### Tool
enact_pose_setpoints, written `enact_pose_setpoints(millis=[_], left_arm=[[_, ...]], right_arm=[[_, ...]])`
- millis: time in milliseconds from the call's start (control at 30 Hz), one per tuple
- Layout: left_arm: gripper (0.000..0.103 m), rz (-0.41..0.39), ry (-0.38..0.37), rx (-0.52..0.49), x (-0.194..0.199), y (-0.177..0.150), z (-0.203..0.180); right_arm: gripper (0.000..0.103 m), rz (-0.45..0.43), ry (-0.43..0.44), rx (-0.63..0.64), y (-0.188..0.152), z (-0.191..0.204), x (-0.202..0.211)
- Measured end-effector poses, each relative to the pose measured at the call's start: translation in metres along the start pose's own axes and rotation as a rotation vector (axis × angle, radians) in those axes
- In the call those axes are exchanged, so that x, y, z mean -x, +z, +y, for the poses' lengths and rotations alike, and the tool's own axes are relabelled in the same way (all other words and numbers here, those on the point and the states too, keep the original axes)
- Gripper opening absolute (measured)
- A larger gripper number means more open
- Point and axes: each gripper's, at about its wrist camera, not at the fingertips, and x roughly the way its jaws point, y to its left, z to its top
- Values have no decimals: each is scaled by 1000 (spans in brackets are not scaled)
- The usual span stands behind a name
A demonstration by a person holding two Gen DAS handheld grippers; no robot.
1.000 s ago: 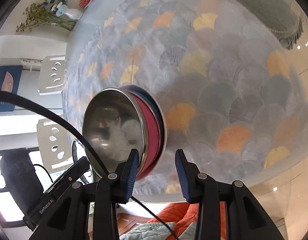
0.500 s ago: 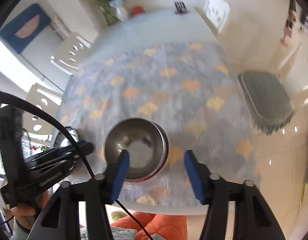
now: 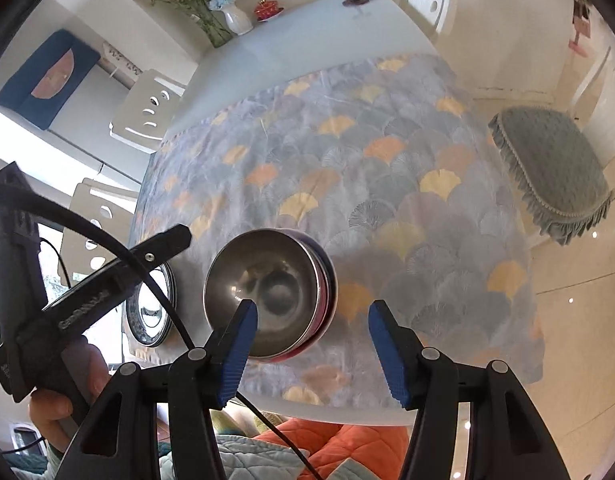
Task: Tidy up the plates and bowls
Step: 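Open both grippers and grasp the rim of the three-bowl stack, then lift the bowl stack off the table with both grippers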
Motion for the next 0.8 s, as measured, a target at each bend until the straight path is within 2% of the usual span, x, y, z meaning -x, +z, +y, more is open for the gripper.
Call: enact_pose_setpoints(millis=[33, 267, 367, 500, 567, 733, 800], left_arm=[[69, -10, 6, -2, 2, -1, 1], [69, 1, 83, 29, 12, -24, 18], [69, -12, 110, 67, 21, -35, 31], [69, -19, 116, 120, 28, -46, 45], [69, -25, 113, 129, 30, -49, 47], [69, 3, 105, 144, 23, -55, 49], [69, 16, 70, 181, 20, -55, 50]], right_arm=[[56, 4, 9, 0, 2, -2, -2], [56, 56, 105, -4, 15, -1, -25], [56, 28, 120, 31, 19, 8, -22], [64, -5, 154, 57, 24, 19, -14], [74, -14, 166, 61, 24, 23, -13], [74, 26, 133, 87, 28, 27, -21], [74, 21, 111, 83, 29, 26, -19]])
